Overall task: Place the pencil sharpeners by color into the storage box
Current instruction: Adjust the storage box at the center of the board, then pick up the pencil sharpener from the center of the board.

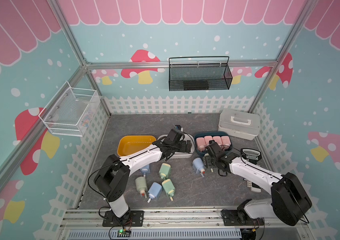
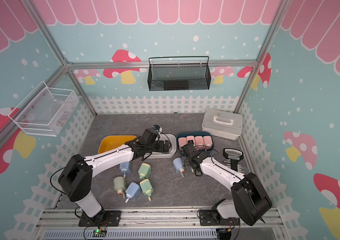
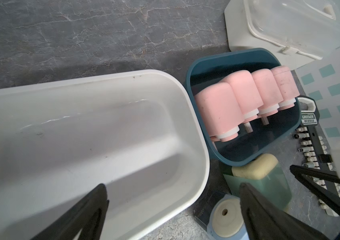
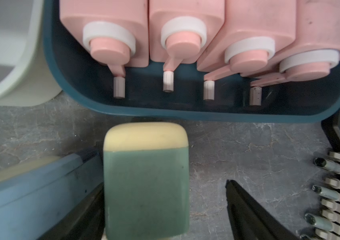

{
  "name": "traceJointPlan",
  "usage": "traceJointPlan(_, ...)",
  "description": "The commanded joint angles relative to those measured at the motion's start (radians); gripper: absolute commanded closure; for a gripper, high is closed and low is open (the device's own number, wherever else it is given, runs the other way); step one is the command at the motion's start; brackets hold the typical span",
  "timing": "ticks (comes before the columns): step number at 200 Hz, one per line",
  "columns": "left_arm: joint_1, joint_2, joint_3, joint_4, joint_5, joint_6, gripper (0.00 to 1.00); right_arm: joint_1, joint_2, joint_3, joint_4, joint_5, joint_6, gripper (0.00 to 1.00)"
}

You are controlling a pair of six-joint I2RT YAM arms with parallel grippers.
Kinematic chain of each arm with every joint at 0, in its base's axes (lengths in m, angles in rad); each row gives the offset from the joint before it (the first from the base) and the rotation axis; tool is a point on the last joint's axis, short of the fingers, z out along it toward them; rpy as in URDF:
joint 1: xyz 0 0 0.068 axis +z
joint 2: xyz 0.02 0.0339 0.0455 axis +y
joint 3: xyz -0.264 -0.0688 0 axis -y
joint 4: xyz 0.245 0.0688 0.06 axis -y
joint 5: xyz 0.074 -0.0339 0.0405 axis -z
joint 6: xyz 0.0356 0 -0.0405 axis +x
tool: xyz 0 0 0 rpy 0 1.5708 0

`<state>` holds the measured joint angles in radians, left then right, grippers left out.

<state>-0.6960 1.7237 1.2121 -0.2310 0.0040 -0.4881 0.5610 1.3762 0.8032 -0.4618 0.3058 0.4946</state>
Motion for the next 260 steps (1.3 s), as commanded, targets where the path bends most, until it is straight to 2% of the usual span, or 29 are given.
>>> traceJointPlan(1, 0.006, -0.006, 0.021, 0.009, 0.02, 0.02, 0.01, -0.005, 0.032, 0.048, -0.036, -0.035, -0.046, 0.19)
traceJointPlan(26, 0.008, -0.007, 0.023, -0.007, 0.003, 0.02, 0.01, -0.005, 0.069, 0.069, -0.021, -0.039, -0.038, 0.25)
traceJointPlan(42, 0.01, -0.009, 0.02, -0.016, -0.008, 0.02, 0.01, -0.004, 0.084, 0.083, -0.025, -0.031, -0.005, 0.34)
traceJointPlan(89, 0.015, -0.019, 0.005, -0.024, -0.025, 0.02, 0.01, -0.006, 0.088, 0.08, -0.027, -0.011, 0.071, 0.35)
traceJointPlan(143, 0.016, -0.019, 0.007, -0.024, -0.026, 0.025, 0.01, -0.006, 0.063, 0.07, -0.021, -0.021, 0.057, 0.5)
traceJointPlan(161, 0.018, -0.014, 0.006, -0.024, -0.028, 0.021, 0.01, -0.006, 0.053, 0.063, -0.022, -0.006, 0.053, 0.64)
traceJointPlan(177, 0.019, -0.013, 0.006, -0.025, -0.028, 0.017, 0.01, -0.006, 0.037, 0.052, -0.017, 0.016, 0.047, 0.87)
traceJointPlan(184, 0.019, -0.013, 0.006, -0.025, -0.026, 0.016, 0.01, -0.006, 0.028, 0.048, -0.017, 0.026, 0.045, 1.0)
traceJointPlan(260, 0.032, -0.022, 0.003, -0.025, -0.024, 0.0, 0.01, -0.006, -0.104, 0.021, -0.008, 0.056, -0.006, 1.0)
